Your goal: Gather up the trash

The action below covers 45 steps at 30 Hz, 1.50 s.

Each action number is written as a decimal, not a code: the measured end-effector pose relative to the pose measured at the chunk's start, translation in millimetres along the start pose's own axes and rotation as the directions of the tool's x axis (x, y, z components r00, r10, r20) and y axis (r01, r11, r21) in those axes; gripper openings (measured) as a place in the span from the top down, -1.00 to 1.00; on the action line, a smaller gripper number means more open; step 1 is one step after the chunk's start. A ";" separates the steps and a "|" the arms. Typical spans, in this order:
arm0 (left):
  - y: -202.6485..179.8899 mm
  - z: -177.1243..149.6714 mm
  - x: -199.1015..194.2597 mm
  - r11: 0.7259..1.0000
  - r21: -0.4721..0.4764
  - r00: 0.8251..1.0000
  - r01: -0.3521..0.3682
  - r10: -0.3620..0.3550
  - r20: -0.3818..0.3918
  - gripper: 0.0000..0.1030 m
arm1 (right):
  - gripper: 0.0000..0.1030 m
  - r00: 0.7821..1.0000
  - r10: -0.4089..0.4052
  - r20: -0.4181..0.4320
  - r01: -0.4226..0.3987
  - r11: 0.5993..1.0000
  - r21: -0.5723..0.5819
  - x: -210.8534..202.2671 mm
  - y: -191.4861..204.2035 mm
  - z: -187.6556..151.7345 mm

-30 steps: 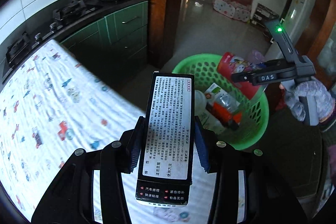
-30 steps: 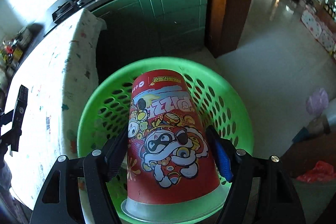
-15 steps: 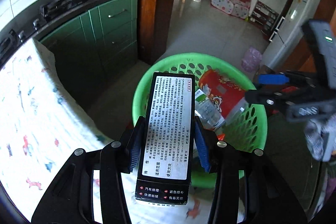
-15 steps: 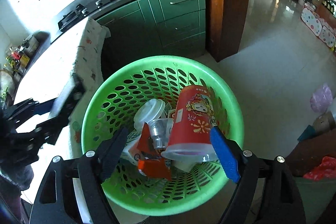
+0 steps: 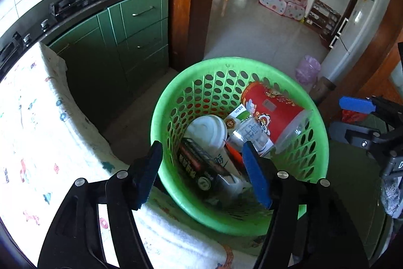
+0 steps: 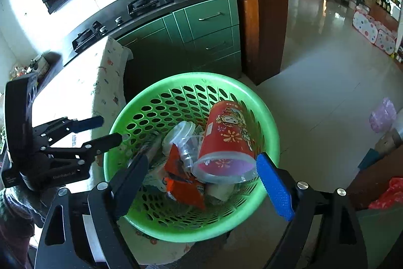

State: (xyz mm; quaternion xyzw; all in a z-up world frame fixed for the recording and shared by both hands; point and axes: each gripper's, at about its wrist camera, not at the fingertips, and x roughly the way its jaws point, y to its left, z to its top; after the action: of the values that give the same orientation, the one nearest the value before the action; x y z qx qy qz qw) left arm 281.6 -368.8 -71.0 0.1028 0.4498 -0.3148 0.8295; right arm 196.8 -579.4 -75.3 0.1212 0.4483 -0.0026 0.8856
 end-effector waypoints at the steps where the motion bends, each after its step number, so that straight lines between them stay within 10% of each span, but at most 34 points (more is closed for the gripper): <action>1: 1.1 -1.2 -3.0 1.000 -0.002 1.000 -0.004 0.004 0.005 -0.31 | -0.65 1.000 0.003 0.005 -0.003 1.000 -0.002 -1.8 1.8 -2.2; 26: 50.4 -106.8 -152.7 0.969 -0.105 0.960 -0.225 0.239 0.147 -0.90 | -0.82 0.995 0.032 0.097 -0.024 0.996 -0.085 -49.6 117.3 -87.7; 45: 64.4 -192.3 -222.0 0.928 -0.221 0.906 -0.301 0.350 0.237 -0.90 | -0.83 0.986 -0.004 0.166 0.010 0.999 -0.036 -85.9 157.9 -141.0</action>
State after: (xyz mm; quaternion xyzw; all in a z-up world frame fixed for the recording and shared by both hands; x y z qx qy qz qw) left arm 101.9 -135.9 -8.7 0.0573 0.3346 -0.1405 0.9301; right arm 51.5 -404.6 -53.6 0.1027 0.3736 -0.0075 0.9219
